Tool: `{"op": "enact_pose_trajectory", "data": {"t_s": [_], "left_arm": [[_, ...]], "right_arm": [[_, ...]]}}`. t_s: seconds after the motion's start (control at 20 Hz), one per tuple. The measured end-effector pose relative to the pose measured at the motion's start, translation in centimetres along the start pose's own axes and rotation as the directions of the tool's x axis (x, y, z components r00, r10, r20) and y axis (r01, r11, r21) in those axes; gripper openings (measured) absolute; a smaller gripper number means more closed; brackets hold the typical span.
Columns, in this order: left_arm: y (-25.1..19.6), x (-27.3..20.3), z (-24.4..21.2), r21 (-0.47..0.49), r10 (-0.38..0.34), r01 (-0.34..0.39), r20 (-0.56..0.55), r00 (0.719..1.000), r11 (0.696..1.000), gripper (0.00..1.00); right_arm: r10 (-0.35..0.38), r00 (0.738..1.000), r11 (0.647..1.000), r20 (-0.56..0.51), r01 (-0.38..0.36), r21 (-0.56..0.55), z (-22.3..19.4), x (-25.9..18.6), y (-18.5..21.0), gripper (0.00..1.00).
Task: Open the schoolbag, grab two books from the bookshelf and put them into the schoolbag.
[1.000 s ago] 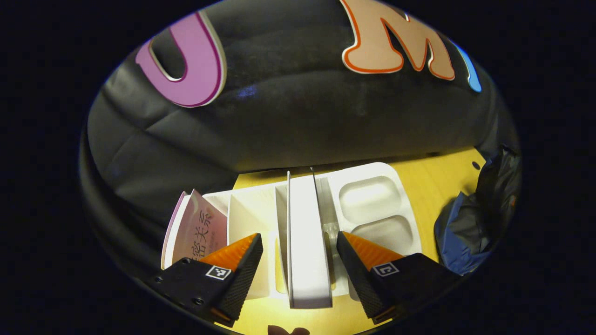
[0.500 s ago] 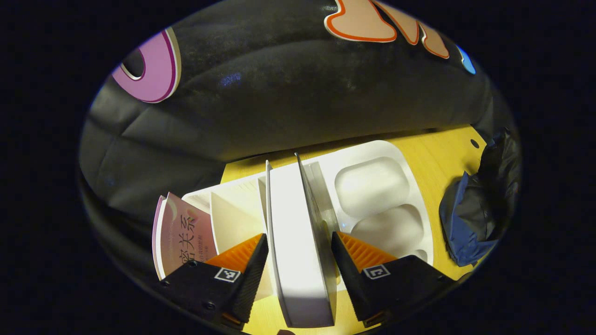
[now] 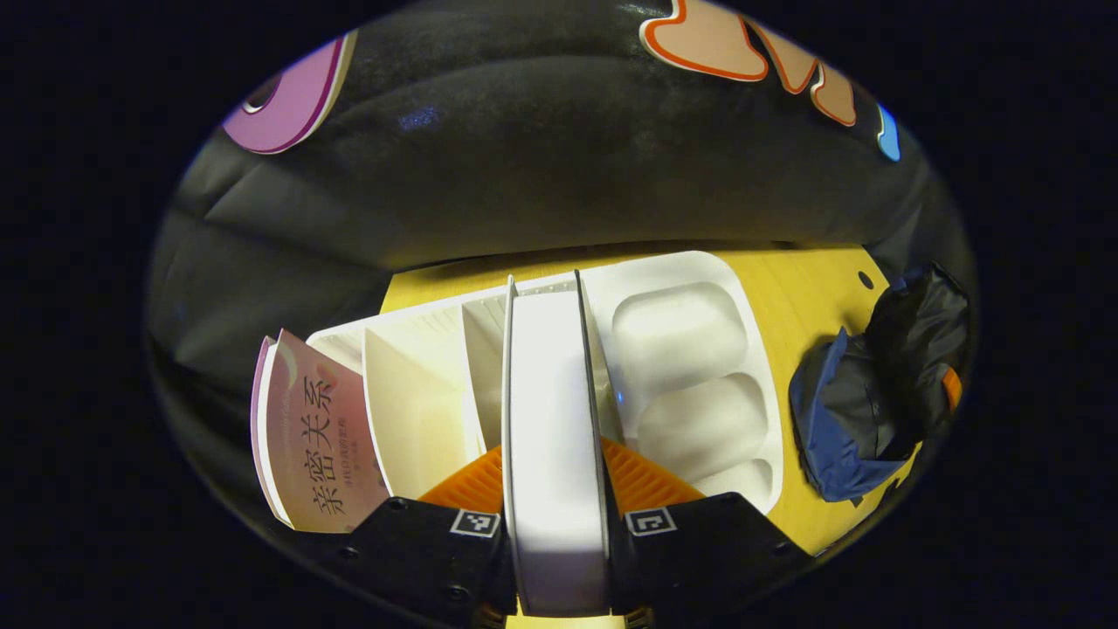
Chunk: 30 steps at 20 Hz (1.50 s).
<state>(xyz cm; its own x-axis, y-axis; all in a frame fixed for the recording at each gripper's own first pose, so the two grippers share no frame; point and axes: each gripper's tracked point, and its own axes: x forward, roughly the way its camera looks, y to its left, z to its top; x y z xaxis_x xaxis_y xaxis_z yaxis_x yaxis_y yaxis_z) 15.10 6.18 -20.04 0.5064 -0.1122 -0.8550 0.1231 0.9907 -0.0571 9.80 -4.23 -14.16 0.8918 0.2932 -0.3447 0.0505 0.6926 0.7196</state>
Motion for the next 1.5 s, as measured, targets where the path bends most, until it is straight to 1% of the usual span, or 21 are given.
{"op": "enact_pose_trajectory", "data": {"t_s": [0.1, 0.15, 0.2, 0.25, 0.3, 0.4, 0.45, 0.5, 0.55, 0.6, 0.8, 0.9, 1.05, 1.1, 1.15, 1.2, 1.25, 1.3, 1.4, 1.45, 1.5], "left_arm": [[0.3, -0.8, -0.1, 0.001, -0.012, 0.012, 0.006, 1.0, 1.0, 0.37], [1.0, -1.2, -0.1, 0.01, 0.0, 0.0, 0.014, 1.0, 1.0, 0.34], [1.4, -1.7, 0.2, 0.016, -0.001, 0.0, 0.034, 0.999, 1.0, 0.37], [1.3, -2.2, 0.5, 0.01, -0.009, 0.008, 0.045, 0.999, 1.0, 0.34], [1.2, -2.9, 0.9, -0.004, -0.02, 0.021, 0.059, 0.998, 1.0, 0.39], [1.6, -4.1, 1.2, -0.012, -0.034, 0.035, 0.083, 0.996, 0.999, 0.34], [1.8, -4.9, 1.4, -0.021, -0.036, 0.038, 0.095, 0.995, 0.999, 0.39], [1.9, -5.5, 1.7, -0.025, -0.04, 0.043, 0.108, 0.993, 0.999, 0.34], [2.0, -6.1, 2.0, -0.026, -0.046, 0.05, 0.122, 0.991, 0.998, 0.36], [2.2, -6.8, 2.1, -0.033, -0.048, 0.052, 0.131, 0.99, 0.998, 0.36], [2.9, -10.3, 3.3, -0.058, -0.045, 0.058, 0.215, 0.976, 0.997, 0.36], [3.4, -12.5, 4.2, -0.075, -0.048, 0.071, 0.265, 0.963, 0.995, 0.34], [4.3, -16.1, 5.3, -0.114, -0.066, 0.109, 0.334, 0.94, 0.988, 0.34], [4.7, -16.8, 5.6, -0.138, -0.076, 0.133, 0.355, 0.932, 0.981, 0.36], [4.9, -17.7, 5.9, -0.166, -0.092, 0.165, 0.378, 0.921, 0.972, 0.33], [4.7, -18.7, 6.0, -0.194, -0.116, 0.207, 0.396, 0.911, 0.959, 0.36], [4.5, -19.5, 6.2, -0.231, -0.138, 0.252, 0.42, 0.897, 0.94, 0.33], [4.4, -19.7, 6.4, -0.267, -0.158, 0.293, 0.433, 0.887, 0.918, 0.33], [4.0, -19.9, 6.4, -0.332, -0.197, 0.374, 0.46, 0.866, 0.866, 0.36], [3.4, -20.1, 6.2, -0.367, -0.218, 0.417, 0.476, 0.852, 0.831, 0.34], [2.9, -20.3, 6.3, -0.387, -0.249, 0.461, 0.485, 0.838, 0.799, 0.35]], "right_arm": [[-0.002, 1.0, 1.0, 0.001, 0.002, 0.004, 0.0, -0.1, 0.0, 0.03], [-0.002, 1.0, 1.0, 0.0, 0.002, 0.001, 0.0, 0.0, 0.0, 0.04], [-0.003, 1.0, 1.0, -0.002, 0.003, -0.001, -0.1, 0.0, 0.0, 0.04], [-0.004, 1.0, 1.0, -0.004, 0.004, -0.004, -0.1, 0.0, 0.0, 0.04], [-0.004, 1.0, 1.0, -0.005, 0.004, -0.008, -0.2, 0.0, 0.0, 0.03], [-0.004, 1.0, 1.0, -0.006, 0.004, -0.007, -0.3, 0.1, -0.1, 0.04], [-0.004, 1.0, 1.0, -0.007, 0.004, -0.005, -0.2, 0.1, 0.0, 0.04], [-0.005, 1.0, 1.0, -0.008, 0.004, -0.004, -0.2, 0.1, 0.0, 0.04], [-0.005, 1.0, 1.0, -0.008, 0.005, -0.005, -0.2, 0.1, 0.0, 0.04], [-0.005, 1.0, 1.0, -0.008, 0.005, -0.005, -0.2, 0.1, 0.0, 0.04], [-0.006, 1.0, 1.0, -0.01, 0.006, 0.001, -0.2, 0.1, 0.0, 0.04], [-0.006, 1.0, 1.0, -0.013, 0.005, -0.005, -0.3, 0.1, 0.0, 0.04], [-0.004, 1.0, 1.0, -0.012, 0.004, -0.005, -0.3, 0.2, 0.0, 0.04], [-0.004, 1.0, 1.0, -0.012, 0.004, -0.003, -0.3, 0.1, 0.0, 0.03], [-0.004, 1.0, 1.0, -0.014, 0.004, -0.003, -0.3, 0.2, 0.0, 0.04], [-0.003, 1.0, 1.0, -0.015, 0.003, -0.003, -0.3, 0.2, 0.1, 0.04], [-0.004, 1.0, 1.0, -0.016, 0.004, -0.001, -0.2, 0.2, 0.0, 0.04], [-0.004, 1.0, 1.0, -0.016, 0.004, 0.0, -0.4, 0.2, 0.1, 0.04], [-0.005, 1.0, 1.0, -0.018, 0.005, -0.004, -0.3, 0.2, 0.1, 0.03], [-0.005, 1.0, 1.0, -0.019, 0.005, -0.007, -0.3, 0.2, 0.0, 0.04], [-0.006, 1.0, 1.0, -0.02, 0.006, -0.009, -0.4, 0.2, 0.0, 0.03]]}}
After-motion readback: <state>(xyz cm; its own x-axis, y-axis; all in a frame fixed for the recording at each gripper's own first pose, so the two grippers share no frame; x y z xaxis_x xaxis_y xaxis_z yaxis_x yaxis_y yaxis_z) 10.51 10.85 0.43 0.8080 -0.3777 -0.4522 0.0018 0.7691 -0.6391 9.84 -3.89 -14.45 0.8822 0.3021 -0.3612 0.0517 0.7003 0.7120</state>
